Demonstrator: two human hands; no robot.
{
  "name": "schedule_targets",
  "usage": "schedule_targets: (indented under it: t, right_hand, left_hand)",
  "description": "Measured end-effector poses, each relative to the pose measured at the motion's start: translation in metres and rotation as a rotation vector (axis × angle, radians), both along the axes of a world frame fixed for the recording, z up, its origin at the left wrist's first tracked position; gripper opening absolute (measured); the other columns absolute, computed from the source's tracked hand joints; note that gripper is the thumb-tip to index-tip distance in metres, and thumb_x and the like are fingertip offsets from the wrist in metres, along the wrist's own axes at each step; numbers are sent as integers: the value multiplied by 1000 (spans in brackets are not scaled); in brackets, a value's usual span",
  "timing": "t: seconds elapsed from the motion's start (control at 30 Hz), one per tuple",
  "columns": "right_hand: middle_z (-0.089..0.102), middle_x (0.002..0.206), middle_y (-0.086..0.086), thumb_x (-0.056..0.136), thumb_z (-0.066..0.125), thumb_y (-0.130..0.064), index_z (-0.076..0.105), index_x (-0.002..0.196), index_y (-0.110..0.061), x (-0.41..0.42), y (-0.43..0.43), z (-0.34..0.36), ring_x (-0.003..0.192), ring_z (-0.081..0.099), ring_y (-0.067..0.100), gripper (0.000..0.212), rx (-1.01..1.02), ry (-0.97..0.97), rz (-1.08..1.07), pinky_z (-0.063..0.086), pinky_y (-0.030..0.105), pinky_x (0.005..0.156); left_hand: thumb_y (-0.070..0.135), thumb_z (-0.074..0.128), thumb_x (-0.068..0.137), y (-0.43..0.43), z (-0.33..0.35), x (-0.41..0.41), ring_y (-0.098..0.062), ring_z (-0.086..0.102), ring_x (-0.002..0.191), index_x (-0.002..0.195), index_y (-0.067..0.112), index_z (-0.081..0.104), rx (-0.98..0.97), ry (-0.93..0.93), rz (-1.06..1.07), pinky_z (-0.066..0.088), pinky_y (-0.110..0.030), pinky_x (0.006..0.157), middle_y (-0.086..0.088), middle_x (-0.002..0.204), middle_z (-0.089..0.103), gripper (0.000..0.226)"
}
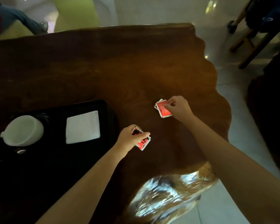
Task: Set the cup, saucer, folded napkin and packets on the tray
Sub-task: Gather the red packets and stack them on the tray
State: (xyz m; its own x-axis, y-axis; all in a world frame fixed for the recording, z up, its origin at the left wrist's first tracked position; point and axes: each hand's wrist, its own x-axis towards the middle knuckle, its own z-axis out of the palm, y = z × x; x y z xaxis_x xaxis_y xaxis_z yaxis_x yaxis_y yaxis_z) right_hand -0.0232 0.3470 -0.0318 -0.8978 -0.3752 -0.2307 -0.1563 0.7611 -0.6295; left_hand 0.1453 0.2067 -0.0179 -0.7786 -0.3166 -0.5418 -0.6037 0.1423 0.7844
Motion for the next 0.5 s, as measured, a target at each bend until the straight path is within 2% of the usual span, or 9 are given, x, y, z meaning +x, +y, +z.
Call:
schedule_targets:
  t: [0.1,0.2,0.3,0.43,0.5]
  right_hand:
    - [53,121,17,84,62,-23,63,106,0,3,-21,-8,116,47,34,32,129,38,104,37,35,89]
    - [46,127,19,85,60,-19,58,113,1,12,-33,-15,116,47,37,34,160,2,110,43,40,92]
    - [50,121,19,85,59,-18,54,115,-1,20,-35,-16,109,53,35,34,142,-52,60,47,38,82]
    - [56,92,7,85,61,-12,55,106,0,31,-31,3,86,53,22,25,-126,-121,-66,39,26,64]
    - [55,90,3,85,63,-11,54,106,-2,39,-32,21,87,54,20,24,-291,-194,-112,46,25,66]
  left_hand:
    - [24,72,78,-5,1,8,-7,61,65,81,12,55,51,-6,61,44,-4,46,0,72,61,22]
    - [27,71,79,-12,2,13,-7,62,68,83,16,57,54,7,114,47,-7,51,2,76,62,19]
    - [27,71,79,-16,8,16,-7,63,70,86,19,58,67,47,190,48,-14,57,2,79,63,17]
    - [25,67,82,-27,21,22,-9,62,75,90,23,59,61,91,313,51,-19,62,2,86,62,12]
    - [25,65,84,-37,28,28,-9,60,76,95,24,58,40,85,396,52,-20,64,4,88,58,13]
